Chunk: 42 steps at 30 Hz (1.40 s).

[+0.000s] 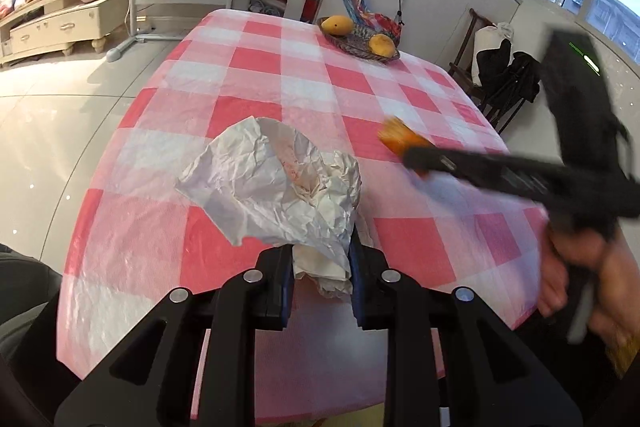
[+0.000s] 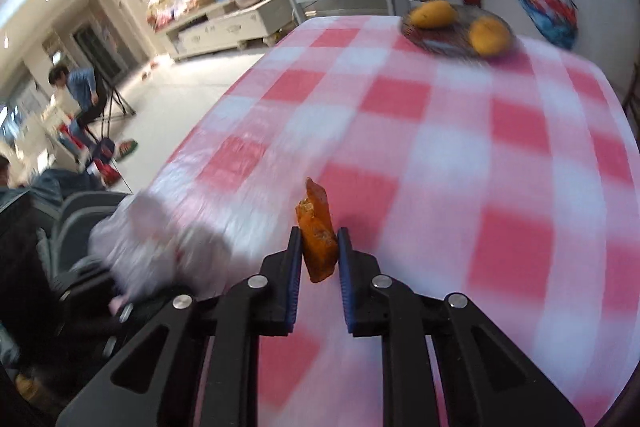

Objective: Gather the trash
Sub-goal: 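Carry the tissue and sausage piece over the bucket and open both tools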

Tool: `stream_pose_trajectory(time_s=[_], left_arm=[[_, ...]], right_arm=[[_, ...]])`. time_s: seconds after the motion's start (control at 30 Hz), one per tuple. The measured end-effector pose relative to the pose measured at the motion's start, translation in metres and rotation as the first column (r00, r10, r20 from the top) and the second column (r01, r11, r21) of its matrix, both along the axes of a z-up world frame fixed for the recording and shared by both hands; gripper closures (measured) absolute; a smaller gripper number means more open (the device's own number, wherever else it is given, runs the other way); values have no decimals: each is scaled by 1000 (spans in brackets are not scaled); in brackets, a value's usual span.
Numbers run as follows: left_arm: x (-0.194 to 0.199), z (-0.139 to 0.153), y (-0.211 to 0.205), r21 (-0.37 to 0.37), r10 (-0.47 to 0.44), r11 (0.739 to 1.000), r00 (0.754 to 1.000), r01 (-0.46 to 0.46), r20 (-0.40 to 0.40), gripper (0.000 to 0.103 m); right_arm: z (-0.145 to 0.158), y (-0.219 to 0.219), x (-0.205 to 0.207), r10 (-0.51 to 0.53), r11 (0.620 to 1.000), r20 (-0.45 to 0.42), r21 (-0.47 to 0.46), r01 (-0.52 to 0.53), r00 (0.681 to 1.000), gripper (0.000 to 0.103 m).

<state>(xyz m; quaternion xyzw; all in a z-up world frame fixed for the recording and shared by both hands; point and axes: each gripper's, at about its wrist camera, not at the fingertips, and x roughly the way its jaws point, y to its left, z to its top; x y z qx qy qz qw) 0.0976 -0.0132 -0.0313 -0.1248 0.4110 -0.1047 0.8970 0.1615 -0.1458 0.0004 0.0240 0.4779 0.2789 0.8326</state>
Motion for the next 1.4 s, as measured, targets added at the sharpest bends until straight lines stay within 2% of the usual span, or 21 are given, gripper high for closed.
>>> stream_pose_trajectory(time_s=[0.2, 0.3, 0.4, 0.8, 1.4], left_arm=[[-17, 5, -8, -5, -20, 1000, 998, 20, 55, 82], [-24, 7, -7, -3, -17, 1000, 998, 18, 67, 82], [-31, 6, -3, -7, -8, 1000, 998, 8, 68, 82], [-65, 8, 11, -31, 12, 999, 997, -10, 82, 82], [-91, 11, 24, -92, 22, 996, 995, -13, 102, 82]], right_arm=[[2, -51, -50, -166, 979, 3, 120, 164, 986, 85], [1, -63, -62, -232, 962, -1, 150, 230, 973, 85], [0, -65, -63, -254, 955, -8, 154, 253, 967, 85], [-3, -64, -96, -223, 959, 18, 182, 216, 975, 85], [-4, -45, -122, -163, 969, 26, 194, 155, 986, 85]])
